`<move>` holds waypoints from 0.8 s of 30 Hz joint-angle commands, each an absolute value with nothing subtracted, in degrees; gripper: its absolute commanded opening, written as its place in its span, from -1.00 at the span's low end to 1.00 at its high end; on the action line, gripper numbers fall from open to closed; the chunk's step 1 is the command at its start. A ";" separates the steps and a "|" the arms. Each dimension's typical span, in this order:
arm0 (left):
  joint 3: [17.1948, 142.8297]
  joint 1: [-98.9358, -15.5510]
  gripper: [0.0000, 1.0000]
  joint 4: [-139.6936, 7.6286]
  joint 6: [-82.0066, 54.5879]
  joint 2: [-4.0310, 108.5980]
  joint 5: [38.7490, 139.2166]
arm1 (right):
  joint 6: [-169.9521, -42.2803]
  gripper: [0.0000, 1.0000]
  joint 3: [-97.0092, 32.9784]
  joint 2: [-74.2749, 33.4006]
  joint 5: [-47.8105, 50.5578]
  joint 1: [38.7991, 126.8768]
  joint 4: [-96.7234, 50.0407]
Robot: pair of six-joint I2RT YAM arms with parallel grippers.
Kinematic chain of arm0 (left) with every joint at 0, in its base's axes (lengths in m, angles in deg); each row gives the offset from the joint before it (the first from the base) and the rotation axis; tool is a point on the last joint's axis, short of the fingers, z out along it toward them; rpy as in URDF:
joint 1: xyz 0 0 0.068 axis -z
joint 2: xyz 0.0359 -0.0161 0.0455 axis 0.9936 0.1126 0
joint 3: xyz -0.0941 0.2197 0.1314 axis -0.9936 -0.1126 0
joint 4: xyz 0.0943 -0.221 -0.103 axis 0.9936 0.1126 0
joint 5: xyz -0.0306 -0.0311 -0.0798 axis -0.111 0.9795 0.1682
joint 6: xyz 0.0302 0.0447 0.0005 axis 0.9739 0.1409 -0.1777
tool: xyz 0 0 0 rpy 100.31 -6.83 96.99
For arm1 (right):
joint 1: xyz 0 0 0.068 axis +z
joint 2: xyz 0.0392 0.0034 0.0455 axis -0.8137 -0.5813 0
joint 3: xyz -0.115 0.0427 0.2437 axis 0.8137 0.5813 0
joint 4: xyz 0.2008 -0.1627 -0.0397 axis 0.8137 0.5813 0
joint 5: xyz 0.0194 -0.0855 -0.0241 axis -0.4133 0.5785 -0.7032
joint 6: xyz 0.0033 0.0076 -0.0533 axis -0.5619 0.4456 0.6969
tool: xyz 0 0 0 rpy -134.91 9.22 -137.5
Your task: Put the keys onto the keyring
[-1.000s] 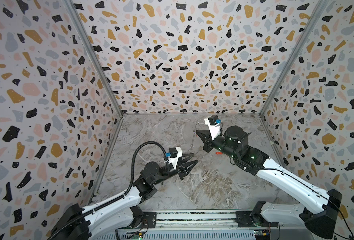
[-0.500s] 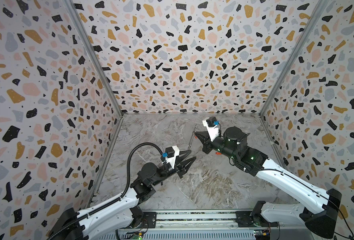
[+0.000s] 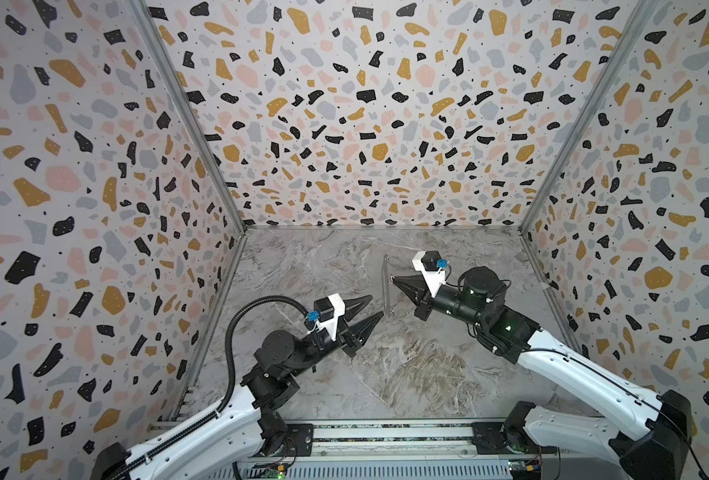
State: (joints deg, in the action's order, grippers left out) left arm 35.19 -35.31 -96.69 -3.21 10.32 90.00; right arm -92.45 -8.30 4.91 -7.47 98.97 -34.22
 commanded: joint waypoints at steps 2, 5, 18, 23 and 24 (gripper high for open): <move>37.24 -35.29 -0.06 -94.44 0.55 8.86 83.63 | -93.07 -1.00 -6.47 7.42 -17.43 97.39 -43.66; 38.02 -36.10 -0.06 -93.15 1.67 8.81 83.71 | -92.81 -1.00 -5.17 8.06 -21.98 96.66 -46.01; 43.16 -40.79 -0.16 -91.01 1.52 13.33 100.54 | -93.61 -1.00 -2.83 8.04 -35.01 94.27 -52.77; 43.37 -40.89 -0.29 -91.42 2.06 14.48 102.94 | -95.00 -1.00 -2.66 7.29 -37.68 93.83 -54.72; 43.39 -40.89 -0.29 -91.52 2.15 14.53 103.13 | -95.22 -1.00 -2.66 7.17 -38.05 93.83 -55.00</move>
